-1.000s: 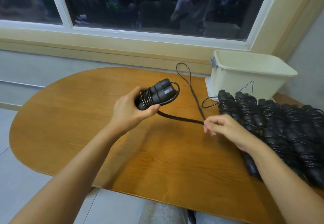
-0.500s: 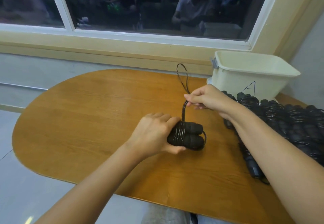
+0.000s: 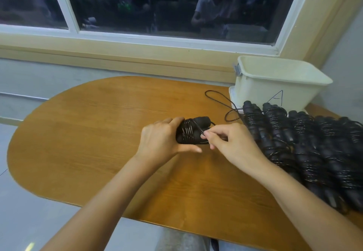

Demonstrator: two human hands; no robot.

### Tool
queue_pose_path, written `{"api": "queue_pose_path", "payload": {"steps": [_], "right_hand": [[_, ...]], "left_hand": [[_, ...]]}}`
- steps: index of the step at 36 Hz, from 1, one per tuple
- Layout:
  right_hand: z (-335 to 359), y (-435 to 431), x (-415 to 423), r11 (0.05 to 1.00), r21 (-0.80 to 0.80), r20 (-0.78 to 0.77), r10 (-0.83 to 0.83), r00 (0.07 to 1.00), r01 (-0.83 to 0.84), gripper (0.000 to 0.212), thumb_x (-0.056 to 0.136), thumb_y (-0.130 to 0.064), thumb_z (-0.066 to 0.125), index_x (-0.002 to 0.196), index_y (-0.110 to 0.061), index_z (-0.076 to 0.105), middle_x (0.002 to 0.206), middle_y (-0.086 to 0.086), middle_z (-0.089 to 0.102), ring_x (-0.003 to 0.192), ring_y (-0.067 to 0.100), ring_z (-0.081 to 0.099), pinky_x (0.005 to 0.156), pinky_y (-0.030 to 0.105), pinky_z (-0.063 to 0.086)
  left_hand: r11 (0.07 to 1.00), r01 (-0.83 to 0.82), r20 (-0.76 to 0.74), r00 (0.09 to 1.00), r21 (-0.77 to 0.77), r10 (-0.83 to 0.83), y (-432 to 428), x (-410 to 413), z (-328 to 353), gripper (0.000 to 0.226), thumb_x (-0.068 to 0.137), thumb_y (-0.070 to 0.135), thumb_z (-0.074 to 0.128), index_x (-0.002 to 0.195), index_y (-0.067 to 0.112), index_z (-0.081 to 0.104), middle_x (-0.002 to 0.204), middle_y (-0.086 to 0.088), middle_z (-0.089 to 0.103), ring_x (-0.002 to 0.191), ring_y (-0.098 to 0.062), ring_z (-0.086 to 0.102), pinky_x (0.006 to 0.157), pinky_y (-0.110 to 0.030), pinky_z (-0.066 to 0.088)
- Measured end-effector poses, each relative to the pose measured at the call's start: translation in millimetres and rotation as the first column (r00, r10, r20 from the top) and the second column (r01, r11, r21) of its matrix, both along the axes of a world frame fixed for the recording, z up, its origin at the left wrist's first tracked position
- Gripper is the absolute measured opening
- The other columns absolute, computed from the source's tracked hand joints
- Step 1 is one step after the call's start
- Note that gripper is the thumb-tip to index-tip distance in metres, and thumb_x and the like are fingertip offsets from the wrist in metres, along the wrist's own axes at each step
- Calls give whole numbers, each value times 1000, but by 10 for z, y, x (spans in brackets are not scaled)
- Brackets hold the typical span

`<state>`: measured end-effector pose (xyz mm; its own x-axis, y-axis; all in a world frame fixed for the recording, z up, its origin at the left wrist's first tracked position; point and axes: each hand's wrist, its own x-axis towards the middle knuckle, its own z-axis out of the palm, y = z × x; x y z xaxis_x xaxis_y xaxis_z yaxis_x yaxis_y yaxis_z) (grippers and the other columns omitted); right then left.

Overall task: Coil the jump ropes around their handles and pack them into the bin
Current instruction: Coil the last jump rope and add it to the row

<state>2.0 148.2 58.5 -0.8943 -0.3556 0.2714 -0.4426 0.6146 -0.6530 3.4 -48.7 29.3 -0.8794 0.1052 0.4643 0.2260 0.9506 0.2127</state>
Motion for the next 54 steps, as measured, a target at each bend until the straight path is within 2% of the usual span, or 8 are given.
{"api": "queue_pose_path", "payload": {"steps": [4,15,31,38,42,46,50,54], "right_hand": [[-117,43,46,998,-66,53,-7,999,11,41,96,-30,58,56,-25,64,88,-26,72,72,24,70,68,47,55],[-261,13,134,929,-371,278,100,955,10,24,98,-20,58,79,-25,73,55,-20,63,59,10,56,72,6,44],[-336,-91,65,951,-221,311,-142,940,217,4,80,-32,78,80,-29,76,77,-14,71,78,1,65,64,9,45],[-323,-77,-62,930,-231,-51,-305,951,286,92,57,-38,90,135,-19,45,136,-4,46,127,9,38,98,18,33],[-287,33,-172,980,190,-580,66,812,56,90,70,-44,78,148,-26,36,152,-1,43,144,19,34,120,55,19],[-284,120,-319,905,416,-667,374,644,-94,61,82,-41,72,139,-24,56,133,0,64,117,18,64,113,60,33],[-280,130,-343,919,339,-517,359,777,-200,54,86,-48,64,134,-24,60,129,-5,65,115,10,64,113,45,38],[-228,127,-274,983,-145,-145,91,985,-112,50,82,-40,72,130,-41,58,117,-19,68,106,4,65,94,28,52]], "left_hand": [[997,-33,9,999,70,32,8,23,42,98,49,97,36,110,27,69,74,8,70,64,-20,68,46,-18,23],[977,-63,84,995,204,47,104,78,118,94,49,89,46,122,32,63,79,13,64,80,-13,65,53,-14,26],[971,-25,170,985,240,-17,102,124,164,98,50,97,47,124,36,63,83,18,62,74,-1,53,54,-15,32],[959,6,234,969,283,-75,28,66,163,92,50,101,44,114,38,65,74,18,63,69,2,58,52,-21,36],[943,46,300,942,330,-151,38,68,227,68,59,85,46,100,35,67,60,14,58,58,0,56,51,-22,36],[923,82,420,873,376,-248,43,64,278,65,70,89,45,88,30,68,64,0,66,61,-17,62,57,-30,45],[778,-97,559,750,621,-353,-61,-2,378,95,73,87,25,109,12,70,88,-10,75,80,-22,72,65,-22,55],[222,-295,369,706,929,-604,-188,-96,336,100,79,86,13,125,10,59,112,-21,71,98,-29,71,91,-36,54]]}}
